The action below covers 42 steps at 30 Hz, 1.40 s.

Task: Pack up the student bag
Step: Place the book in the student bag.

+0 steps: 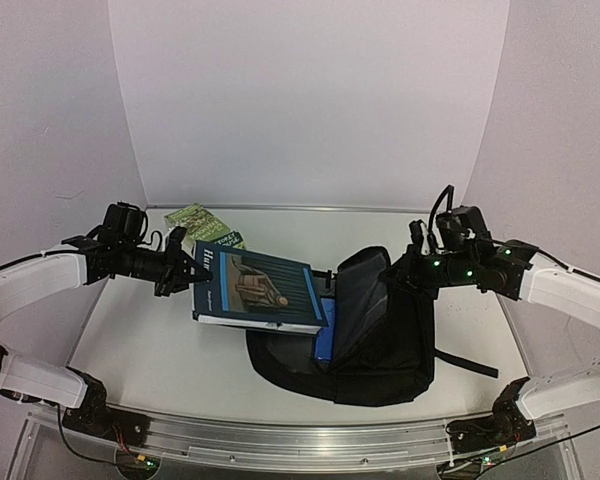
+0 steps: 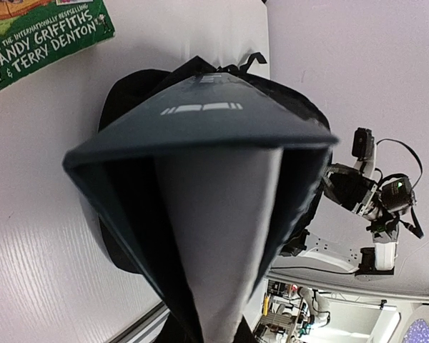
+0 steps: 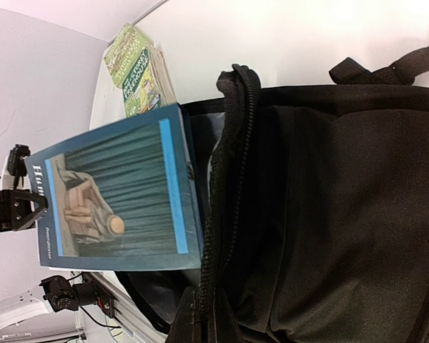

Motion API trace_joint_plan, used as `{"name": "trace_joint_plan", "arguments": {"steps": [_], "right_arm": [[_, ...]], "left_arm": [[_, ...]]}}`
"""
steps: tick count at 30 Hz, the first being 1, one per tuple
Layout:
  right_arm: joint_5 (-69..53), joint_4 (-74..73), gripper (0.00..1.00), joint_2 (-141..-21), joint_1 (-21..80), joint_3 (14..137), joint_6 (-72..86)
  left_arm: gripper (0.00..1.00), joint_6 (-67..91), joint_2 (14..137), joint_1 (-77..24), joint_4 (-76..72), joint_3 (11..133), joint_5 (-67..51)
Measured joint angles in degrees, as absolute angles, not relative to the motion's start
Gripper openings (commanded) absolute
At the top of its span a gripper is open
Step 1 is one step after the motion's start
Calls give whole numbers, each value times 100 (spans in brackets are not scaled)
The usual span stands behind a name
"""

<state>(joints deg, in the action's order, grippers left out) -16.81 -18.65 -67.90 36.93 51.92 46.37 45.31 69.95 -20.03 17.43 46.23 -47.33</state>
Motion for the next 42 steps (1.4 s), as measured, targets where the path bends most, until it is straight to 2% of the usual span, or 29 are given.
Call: {"name": "trace_joint_plan", "arguments": {"steps": [12, 25, 31, 42], "right_arm": [[-1902, -2048, 0, -6917, 3693, 5904, 4562], [-2134, -1941, 0, -7198, 3706, 6169, 4499], [-2194, -1750, 0, -7323, 3804, 6256, 4501], [-2192, -1439, 0, -7526, 3945, 6270, 4505]], "left_arm": [[0, 4634, 7646, -2085, 1044, 4529, -5135], [0, 4641, 8763, -2817, 268, 4887, -5242], [0, 4877, 9399, -3204, -569, 5063, -5144], [0, 4931, 10459, -4043, -711, 6311, -4610]]}}
